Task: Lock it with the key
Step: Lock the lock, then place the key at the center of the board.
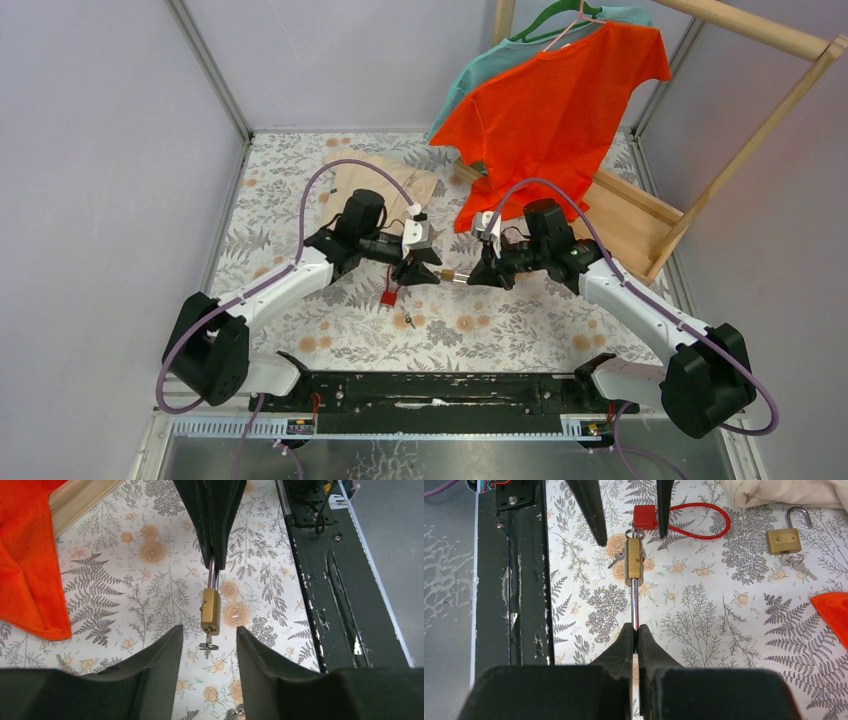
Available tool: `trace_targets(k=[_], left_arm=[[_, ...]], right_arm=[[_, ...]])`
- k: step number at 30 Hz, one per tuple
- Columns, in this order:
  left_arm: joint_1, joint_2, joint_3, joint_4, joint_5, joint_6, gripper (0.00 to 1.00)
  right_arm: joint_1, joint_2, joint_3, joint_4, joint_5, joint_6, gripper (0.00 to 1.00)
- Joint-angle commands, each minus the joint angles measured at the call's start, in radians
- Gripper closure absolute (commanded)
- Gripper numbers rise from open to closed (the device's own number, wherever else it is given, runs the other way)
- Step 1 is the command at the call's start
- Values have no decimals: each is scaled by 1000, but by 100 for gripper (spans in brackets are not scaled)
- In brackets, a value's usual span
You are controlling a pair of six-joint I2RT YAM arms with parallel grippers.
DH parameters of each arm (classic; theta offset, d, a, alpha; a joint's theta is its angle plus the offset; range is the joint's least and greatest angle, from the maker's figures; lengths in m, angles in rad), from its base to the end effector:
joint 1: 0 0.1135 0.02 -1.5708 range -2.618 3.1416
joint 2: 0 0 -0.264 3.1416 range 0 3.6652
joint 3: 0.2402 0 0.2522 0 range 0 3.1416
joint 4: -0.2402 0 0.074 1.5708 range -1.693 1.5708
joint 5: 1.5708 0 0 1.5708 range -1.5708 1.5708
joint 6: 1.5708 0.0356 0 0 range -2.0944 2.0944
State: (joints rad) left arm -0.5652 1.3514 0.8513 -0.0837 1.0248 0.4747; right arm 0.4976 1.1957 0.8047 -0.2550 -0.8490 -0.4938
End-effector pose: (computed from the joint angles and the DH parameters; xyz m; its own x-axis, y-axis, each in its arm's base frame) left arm 0.2231 -0.1775 0.2554 -0.0117 0.2884 -0.9574 0.9957 -0.0846 -0.0376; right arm 0.2074 0.1430 0.2625 -0.0667 -0.3926 -0.9173 -0.9922 0.1232 0.0194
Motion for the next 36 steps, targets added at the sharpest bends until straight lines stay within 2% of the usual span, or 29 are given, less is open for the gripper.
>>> trace_targets(k=[1, 6, 13, 20, 27, 36], left_arm=[[5, 27, 80, -152, -20, 136, 55], [5, 51, 108, -169, -6, 131, 74], [5, 72, 117, -185, -6, 128, 80], [5, 74, 109, -193, -22, 128, 100], [18, 56, 106, -211, -65, 134, 100], [89, 7, 77, -266, -96, 208, 100]], right_arm=[[-4, -3, 51, 20, -33, -24, 100], [-5, 5, 51, 18, -33, -26, 100], [-5, 5, 49, 21, -23, -26, 100], [-5, -8, 35, 40, 11, -35, 100], [-6, -30, 41, 2, 74, -93, 100], [-31, -51, 43, -94, 161, -143, 100]])
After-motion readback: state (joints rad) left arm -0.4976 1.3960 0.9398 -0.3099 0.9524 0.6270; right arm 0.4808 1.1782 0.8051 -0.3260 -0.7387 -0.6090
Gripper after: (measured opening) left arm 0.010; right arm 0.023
